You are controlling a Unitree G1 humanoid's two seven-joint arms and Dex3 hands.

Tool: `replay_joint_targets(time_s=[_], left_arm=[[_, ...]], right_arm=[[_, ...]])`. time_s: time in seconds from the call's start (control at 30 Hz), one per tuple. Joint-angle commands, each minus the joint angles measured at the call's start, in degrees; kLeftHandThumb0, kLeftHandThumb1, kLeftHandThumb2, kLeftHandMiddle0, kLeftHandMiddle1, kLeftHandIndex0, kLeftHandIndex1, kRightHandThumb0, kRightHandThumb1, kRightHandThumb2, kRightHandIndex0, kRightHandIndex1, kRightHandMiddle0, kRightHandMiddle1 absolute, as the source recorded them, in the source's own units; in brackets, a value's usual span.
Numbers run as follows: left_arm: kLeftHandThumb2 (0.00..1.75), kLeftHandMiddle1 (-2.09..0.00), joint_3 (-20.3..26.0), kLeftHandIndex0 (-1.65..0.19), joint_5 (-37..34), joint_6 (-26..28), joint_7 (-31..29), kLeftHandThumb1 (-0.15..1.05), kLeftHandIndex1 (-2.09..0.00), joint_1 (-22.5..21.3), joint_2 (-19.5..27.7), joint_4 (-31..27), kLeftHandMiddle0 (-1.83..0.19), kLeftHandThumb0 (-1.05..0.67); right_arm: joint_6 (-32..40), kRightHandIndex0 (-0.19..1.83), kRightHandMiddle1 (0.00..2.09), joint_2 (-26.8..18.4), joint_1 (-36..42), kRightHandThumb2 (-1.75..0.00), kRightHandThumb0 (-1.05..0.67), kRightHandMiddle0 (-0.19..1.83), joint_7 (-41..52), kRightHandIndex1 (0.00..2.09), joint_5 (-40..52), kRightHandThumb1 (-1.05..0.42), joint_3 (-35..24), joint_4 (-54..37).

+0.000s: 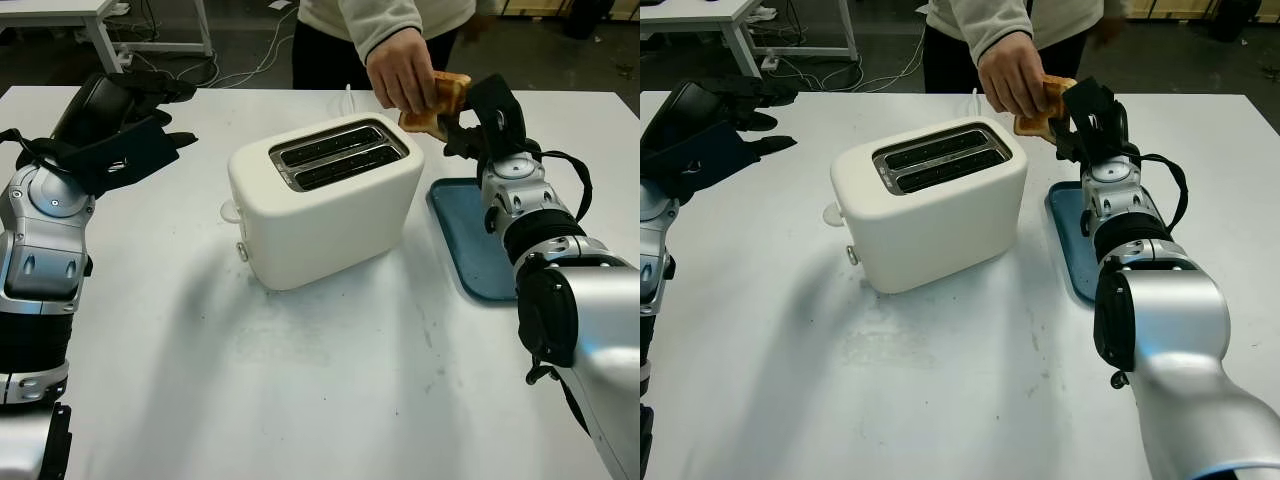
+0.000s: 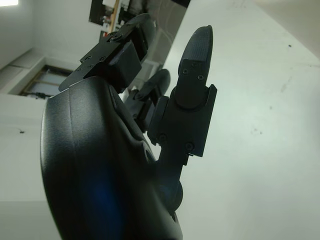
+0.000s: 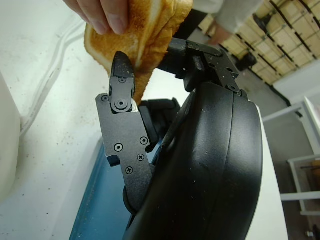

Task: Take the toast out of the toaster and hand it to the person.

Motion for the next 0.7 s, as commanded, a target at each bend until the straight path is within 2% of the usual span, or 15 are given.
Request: replay_joint_targets(time_s=[0.0, 0.13, 0.2, 0.23, 0.27, 0.3, 0.33, 0.4, 0.53, 0.67], left_arm=[[0.08, -0.27, 0.24, -0.69, 0.12, -0.07, -0.12, 0.92, 0.0, 0.72, 0.39, -0.47, -0.66, -0.47], [0.08, -0.26, 0.33, -0.69, 0.0, 0.08, -0.17, 0.92, 0.0, 0.76, 0.33, -0.63, -0.66, -0.46], [0.08, -0.26, 0.38, -0.69, -0.07, -0.24, -0.03, 0.92, 0.0, 0.8, 0.27, -0.52, -0.66, -0.46], [0.08, -0.27, 0.39, -0.69, -0.05, -0.23, 0.04, 0.92, 0.0, 0.83, 0.23, -0.54, -0.67, -0.46], [0.08, -0.27, 0.38, -0.69, -0.02, -0.19, 0.07, 0.92, 0.0, 0.85, 0.21, -0.57, -0.67, -0.46], [0.08, -0.27, 0.38, -0.69, 0.01, -0.05, 0.05, 0.92, 0.0, 0.88, 0.22, -0.69, -0.67, -0.46], [0.08, -0.27, 0.45, -0.69, -0.05, 0.5, -0.02, 0.92, 0.0, 0.89, 0.11, -0.98, -0.67, -0.46], [0.07, -0.26, 0.62, -0.69, -0.09, 0.55, 0.15, 0.92, 0.0, 1.05, 0.03, -1.21, -0.67, -0.44], [0.09, -0.26, 1.53, -0.69, -0.8, 0.41, 0.16, 0.92, 0.0, 1.78, 0.06, -1.3, -0.66, -0.46], [0.1, -0.23, 3.69, -0.67, -2.6, 1.51, 0.17, 0.92, 0.0, 4.11, -0.45, -3.51, -0.62, -0.46]], right_arm=[[-0.37, 0.63, 1.75, 0.14, 0.39, -0.38, -0.18, 0.28, 0.0, 1.75, -0.05, -0.92, -0.13, 0.23], [-0.37, 0.59, 1.75, 0.17, 0.15, -0.37, -0.23, 0.27, 0.73, 1.75, -0.26, -0.92, 0.18, 0.18], [-0.83, 0.56, 1.75, -0.06, 0.23, -0.29, -0.29, 0.27, 0.92, 1.75, -1.26, -0.92, 1.17, 0.19], [-0.98, 0.52, 1.64, -0.24, 0.17, -0.24, -0.39, 0.33, 2.02, 1.75, -1.36, -0.92, 1.4, 0.12], [-1.09, 0.43, 1.23, -0.42, 0.09, -0.19, -0.52, 0.34, 3.48, 1.38, -1.29, -0.92, 1.51, 0.06], [-0.93, 0.36, 0.66, -0.69, -0.08, -0.17, -0.65, 0.37, 5.85, 0.82, -1.18, -0.92, 1.7, -0.01], [-0.71, 0.31, 0.36, -0.98, -0.29, -0.15, -0.73, 0.32, 7.99, 0.47, -1.32, -0.92, 2.05, -0.06], [-0.54, 0.15, 0.07, -1.46, -0.57, -0.14, -0.87, 0.12, 10.09, 0.1, -2.01, -0.92, 2.93, -0.21], [-2.09, 0.06, 0.01, -2.61, -0.35, -0.16, -0.91, 0.01, 10.32, 0.01, -3.04, -0.92, 4.2, -0.86], [-7.27, 0.14, 0.04, -3.3, 1.76, -0.19, -0.75, 0.1, 10.03, 0.04, -0.17, -0.92, 2.25, -3.41]])
